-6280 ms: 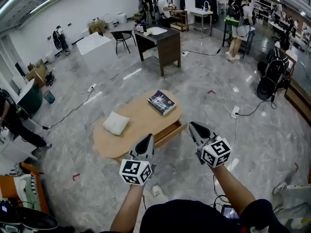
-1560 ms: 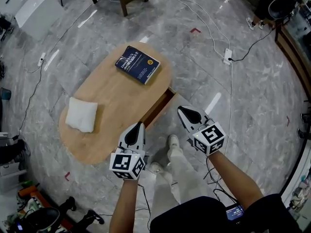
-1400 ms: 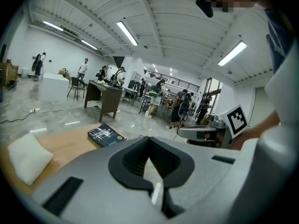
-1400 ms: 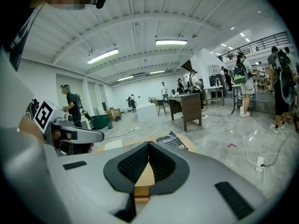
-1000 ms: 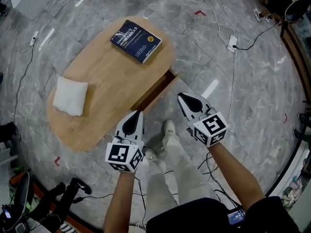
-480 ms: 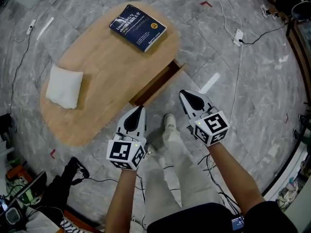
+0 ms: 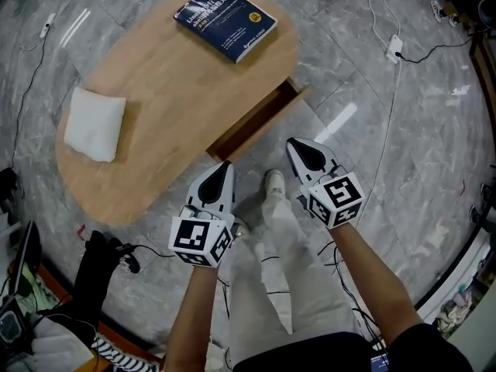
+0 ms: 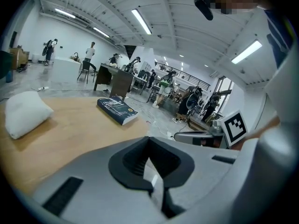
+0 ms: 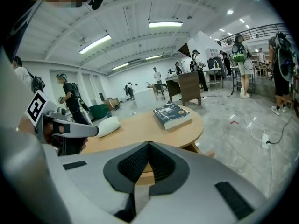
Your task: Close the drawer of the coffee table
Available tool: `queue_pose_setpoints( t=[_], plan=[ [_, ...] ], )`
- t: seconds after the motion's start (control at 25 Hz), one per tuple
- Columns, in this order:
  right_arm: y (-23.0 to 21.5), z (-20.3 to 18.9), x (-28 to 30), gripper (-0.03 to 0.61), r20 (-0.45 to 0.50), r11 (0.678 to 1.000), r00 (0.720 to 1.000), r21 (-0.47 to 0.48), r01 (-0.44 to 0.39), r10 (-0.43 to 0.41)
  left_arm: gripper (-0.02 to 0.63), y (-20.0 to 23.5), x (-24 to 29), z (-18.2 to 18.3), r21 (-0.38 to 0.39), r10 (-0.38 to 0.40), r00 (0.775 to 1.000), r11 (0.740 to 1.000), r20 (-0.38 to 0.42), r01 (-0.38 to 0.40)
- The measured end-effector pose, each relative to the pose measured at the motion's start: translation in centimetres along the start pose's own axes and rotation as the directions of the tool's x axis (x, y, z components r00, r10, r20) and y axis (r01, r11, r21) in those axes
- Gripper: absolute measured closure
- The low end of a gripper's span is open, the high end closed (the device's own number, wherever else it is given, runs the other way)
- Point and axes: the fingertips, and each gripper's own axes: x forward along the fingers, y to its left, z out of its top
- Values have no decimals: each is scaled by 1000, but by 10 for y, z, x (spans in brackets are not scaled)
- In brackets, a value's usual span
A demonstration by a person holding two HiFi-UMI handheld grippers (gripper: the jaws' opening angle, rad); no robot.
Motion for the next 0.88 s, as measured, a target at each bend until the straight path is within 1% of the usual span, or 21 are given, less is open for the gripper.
queue_pose_setpoints(
  t=[0.16,0.28,0.44,0.64,0.76,0.88],
  plan=[
    [-2,-19,9,565,-28,1000,1000,2,-8,8,612,5,8,-13,-9,6,1000,1000,-13,-6],
    [-4,-33,20,565,-39,1000,999,8,-10,10,612,11,16,-19,-2,11,1000,1000,-14,-11],
    [-11,-43,31,565,-43,1000,999,6,-6,6,612,18,27,-25,-5,17,1000,1000,-4,-17],
    [-15,-56,42,565,-54,1000,999,18,-9,10,612,31,31,-37,-4,46,999,999,-24,-46],
    [-17,-68,48,565,-70,1000,997,21,-13,14,612,37,33,-48,-12,53,998,998,-37,-54],
    [-20,-77,54,565,-85,1000,996,14,-17,18,612,40,37,-52,-23,53,998,998,-34,-54]
  ],
)
